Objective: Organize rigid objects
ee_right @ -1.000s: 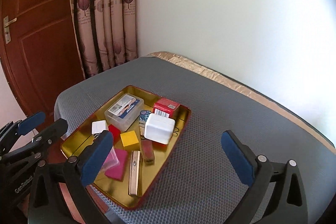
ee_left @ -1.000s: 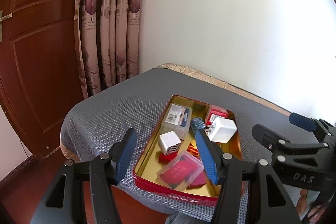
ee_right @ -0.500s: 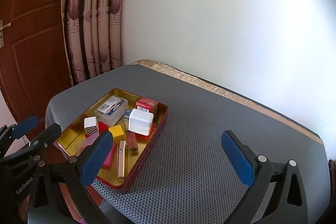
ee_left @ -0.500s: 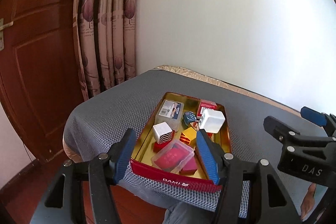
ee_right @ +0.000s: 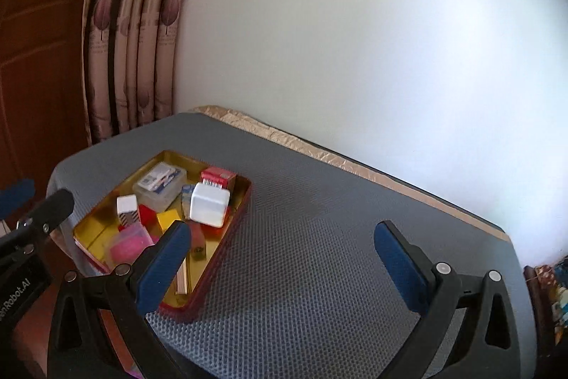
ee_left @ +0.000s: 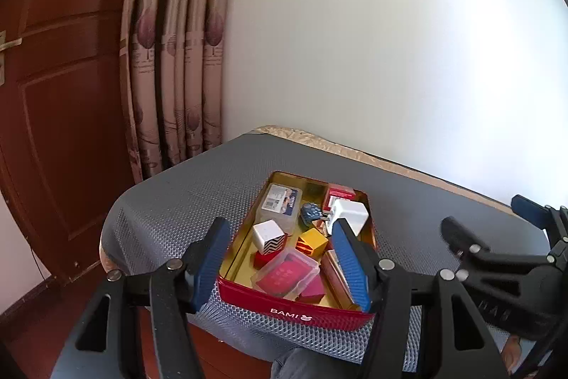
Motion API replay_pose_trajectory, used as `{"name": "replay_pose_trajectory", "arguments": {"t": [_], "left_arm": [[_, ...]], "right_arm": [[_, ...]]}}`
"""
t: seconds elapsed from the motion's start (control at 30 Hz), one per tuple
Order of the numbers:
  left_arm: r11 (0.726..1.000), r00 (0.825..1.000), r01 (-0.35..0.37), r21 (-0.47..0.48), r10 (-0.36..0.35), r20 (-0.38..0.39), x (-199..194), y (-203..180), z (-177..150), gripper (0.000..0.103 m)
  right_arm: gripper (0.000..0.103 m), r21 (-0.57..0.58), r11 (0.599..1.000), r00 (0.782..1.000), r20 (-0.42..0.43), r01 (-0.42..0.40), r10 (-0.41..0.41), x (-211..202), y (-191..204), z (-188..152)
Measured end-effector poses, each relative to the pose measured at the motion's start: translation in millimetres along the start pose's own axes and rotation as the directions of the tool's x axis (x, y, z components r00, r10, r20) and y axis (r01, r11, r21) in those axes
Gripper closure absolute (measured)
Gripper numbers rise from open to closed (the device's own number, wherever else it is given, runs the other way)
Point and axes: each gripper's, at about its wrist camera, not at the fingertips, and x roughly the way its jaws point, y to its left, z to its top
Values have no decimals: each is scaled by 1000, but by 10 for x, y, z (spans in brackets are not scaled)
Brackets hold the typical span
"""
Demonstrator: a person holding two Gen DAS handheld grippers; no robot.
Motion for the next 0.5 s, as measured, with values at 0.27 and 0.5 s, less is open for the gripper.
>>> {"name": "replay_pose_trajectory", "arguments": {"t": [0.27, 0.5], "left_arm": [[999, 999, 29, -39, -30, -34, -11, 82, -5, 42], [999, 1000, 8, -37, -9, -21, -42, 135, -77, 40]], "right_arm": [[0, 7, 997, 997, -18, -75, 75, -94, -20, -12], [0, 45, 993, 993, -44, -111, 113, -104, -36, -15]]}}
